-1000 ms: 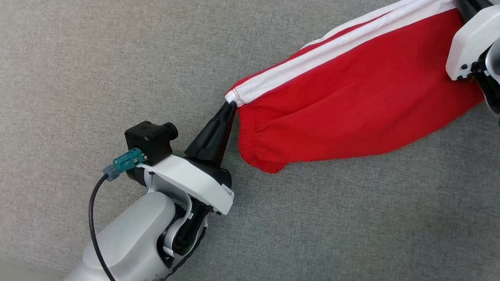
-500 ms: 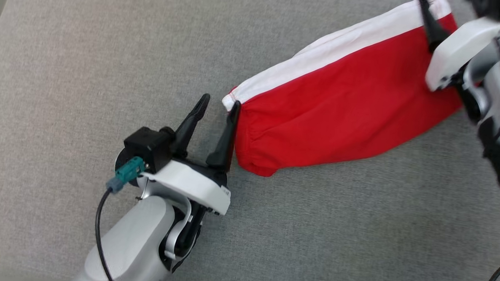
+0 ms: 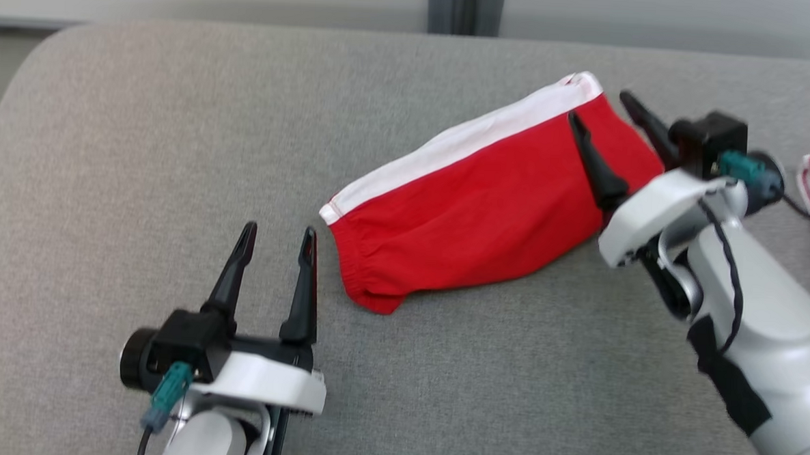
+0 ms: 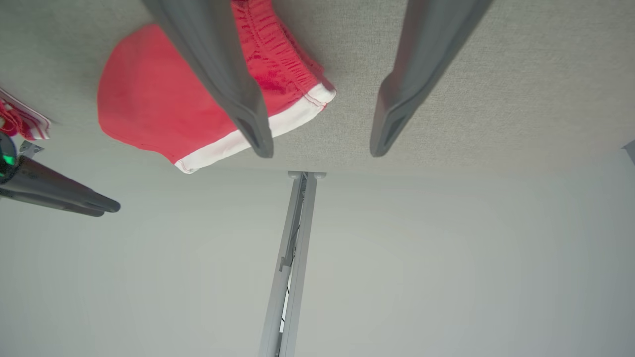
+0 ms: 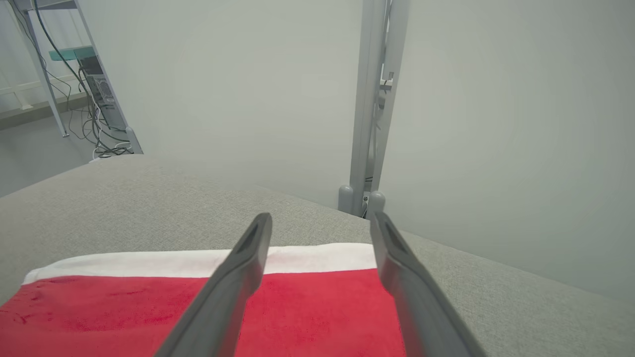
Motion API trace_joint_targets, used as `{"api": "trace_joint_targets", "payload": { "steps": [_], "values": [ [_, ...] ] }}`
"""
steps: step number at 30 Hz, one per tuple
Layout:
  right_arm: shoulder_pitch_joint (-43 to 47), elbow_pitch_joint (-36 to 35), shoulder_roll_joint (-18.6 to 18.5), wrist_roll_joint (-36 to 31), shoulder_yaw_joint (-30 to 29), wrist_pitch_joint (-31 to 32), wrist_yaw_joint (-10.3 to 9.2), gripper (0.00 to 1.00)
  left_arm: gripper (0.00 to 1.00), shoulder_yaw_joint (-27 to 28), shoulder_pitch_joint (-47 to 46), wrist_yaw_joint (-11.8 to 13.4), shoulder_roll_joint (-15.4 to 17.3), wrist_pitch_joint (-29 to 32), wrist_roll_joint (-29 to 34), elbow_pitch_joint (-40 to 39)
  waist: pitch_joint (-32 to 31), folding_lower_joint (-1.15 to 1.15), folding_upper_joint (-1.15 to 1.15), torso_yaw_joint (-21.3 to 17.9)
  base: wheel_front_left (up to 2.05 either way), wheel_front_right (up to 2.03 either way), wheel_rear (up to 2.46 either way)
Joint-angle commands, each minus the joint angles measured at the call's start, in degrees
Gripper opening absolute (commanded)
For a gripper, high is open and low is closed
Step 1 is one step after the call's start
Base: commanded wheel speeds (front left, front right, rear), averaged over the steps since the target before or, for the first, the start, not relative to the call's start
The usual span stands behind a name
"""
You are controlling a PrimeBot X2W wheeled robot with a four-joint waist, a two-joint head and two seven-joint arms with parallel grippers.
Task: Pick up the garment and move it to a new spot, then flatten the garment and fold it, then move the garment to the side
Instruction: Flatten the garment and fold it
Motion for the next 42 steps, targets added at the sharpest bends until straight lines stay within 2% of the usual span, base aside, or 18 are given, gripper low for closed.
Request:
{"api": "trace_joint_targets", "payload": {
  "steps": [1, 10, 14, 19, 20, 24, 25, 33, 42],
  "values": [
    [2.8, -1.4, 0.2, -0.5, -1.0, -0.2, -0.03, 1.00, 1.00, 1.2, 2.2, -0.4, -0.3, -0.2, 1.2, -0.8, -3.5, 0.00, 0.00, -1.7, 0.00, 0.00, 0.00],
    [15.5, -7.9, 0.6, 0.5, -8.0, -0.1, -0.02, 1.00, 1.00, 6.3, 10.2, -0.3, -3.5, -0.2, 4.2, -4.5, -8.4, 0.00, 0.00, -1.0, 0.00, 0.00, 0.00],
    [20.0, -9.3, 1.1, 1.9, -9.9, -0.1, -0.02, 1.00, 1.00, 6.9, 11.1, -1.1, -3.9, -0.2, 5.2, -5.0, -9.0, 0.00, 0.00, -0.5, 0.00, 0.00, 0.00],
    [23.4, -8.5, 1.7, 7.2, -11.9, -0.1, -0.02, 1.00, 1.00, 7.0, 11.4, -2.1, -4.3, -0.2, 6.6, -5.0, -9.1, 0.00, 0.00, 0.2, 0.00, 0.00, 0.00],
    [23.4, -8.5, 1.7, 7.2, -11.9, -0.1, -0.02, 1.00, 1.00, 7.0, 11.4, -2.1, -4.3, -0.2, 6.6, -5.0, -9.1, 0.00, 0.00, 0.2, 0.00, 0.00, 0.00],
    [21.5, -5.9, 1.8, 17.7, -14.7, 3.4, -0.02, 1.00, 1.00, 6.5, 10.6, -3.1, -4.4, -0.2, 7.9, -4.9, -7.4, 0.00, 0.00, 1.1, 0.00, 0.00, 0.00],
    [21.5, -5.9, 1.8, 17.7, -14.7, 3.4, -0.02, 1.00, 1.00, 6.5, 10.6, -3.1, -4.4, -0.2, 7.9, -4.9, -7.4, 0.00, 0.00, 1.1, 0.00, 0.00, 0.00],
    [15.0, 0.8, -0.2, 32.9, -19.8, 14.6, -0.01, 1.00, 1.00, 4.5, 7.4, -5.0, -4.4, -0.2, 9.0, -4.2, -3.7, 0.00, 0.00, 3.5, 0.00, 0.00, 0.00],
    [9.4, 8.4, -2.4, 35.3, -19.6, 17.6, -0.01, 1.00, 1.00, 1.9, 4.9, -4.8, -4.5, -0.2, 8.2, -3.8, -0.3, 0.00, 0.00, 6.0, 0.00, 0.00, 0.00]
  ]
}}
